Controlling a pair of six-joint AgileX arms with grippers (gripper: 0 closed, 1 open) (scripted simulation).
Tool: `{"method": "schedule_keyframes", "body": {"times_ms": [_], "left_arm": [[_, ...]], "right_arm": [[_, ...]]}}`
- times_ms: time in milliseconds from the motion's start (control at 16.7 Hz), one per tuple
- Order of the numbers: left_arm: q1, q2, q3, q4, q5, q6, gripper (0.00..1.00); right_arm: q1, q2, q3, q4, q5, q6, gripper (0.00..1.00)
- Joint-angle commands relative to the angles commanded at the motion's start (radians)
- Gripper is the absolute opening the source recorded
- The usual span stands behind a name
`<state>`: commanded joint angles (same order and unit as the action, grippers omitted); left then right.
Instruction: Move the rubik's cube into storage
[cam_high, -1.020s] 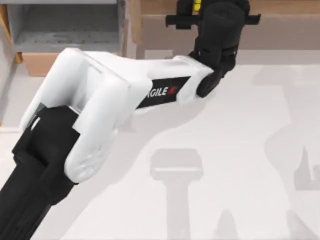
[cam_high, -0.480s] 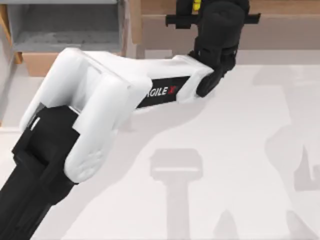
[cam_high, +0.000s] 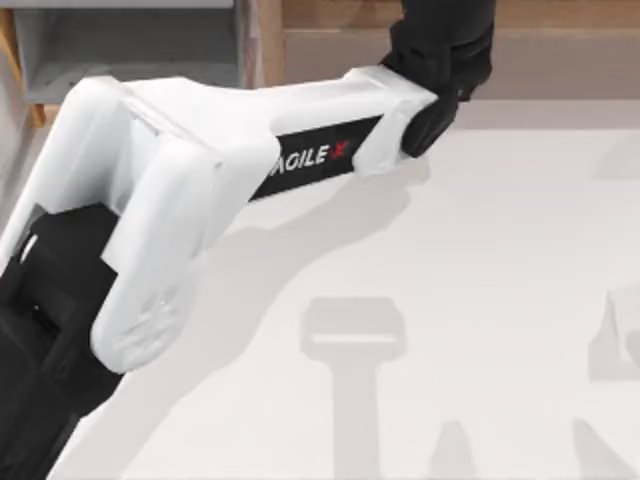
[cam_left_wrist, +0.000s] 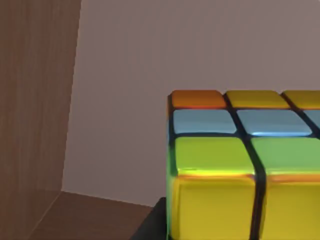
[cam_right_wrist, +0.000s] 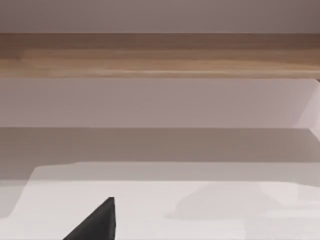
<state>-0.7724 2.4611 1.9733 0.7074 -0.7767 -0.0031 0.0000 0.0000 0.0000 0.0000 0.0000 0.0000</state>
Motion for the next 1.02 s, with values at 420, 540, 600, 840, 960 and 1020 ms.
{"method": "schedule_keyframes", "body": {"times_ms": [420, 540, 600, 840, 960, 1020], "left_arm": [[0.001, 0.02, -0.11, -0.079, 0.057, 0.018, 0.0], [0.001, 0.018, -0.108, -0.077, 0.055, 0.019, 0.0], [0.001, 0.018, -0.108, -0.077, 0.055, 0.019, 0.0], [-0.013, 0.004, -0.086, -0.134, 0.088, 0.046, 0.0], [-0.034, -0.01, -0.064, -0.201, 0.127, 0.077, 0.0], [-0.048, -0.017, -0.051, -0.244, 0.152, 0.095, 0.0]], "right_arm": [[0.0, 0.0, 0.0, 0.0, 0.0, 0.0, 1.0], [0.0, 0.0, 0.0, 0.0, 0.0, 0.0, 1.0], [0.0, 0.0, 0.0, 0.0, 0.0, 0.0, 1.0], [0.0, 0.0, 0.0, 0.0, 0.0, 0.0, 1.0], [0.0, 0.0, 0.0, 0.0, 0.0, 0.0, 1.0], [0.0, 0.0, 0.0, 0.0, 0.0, 0.0, 1.0]]}}
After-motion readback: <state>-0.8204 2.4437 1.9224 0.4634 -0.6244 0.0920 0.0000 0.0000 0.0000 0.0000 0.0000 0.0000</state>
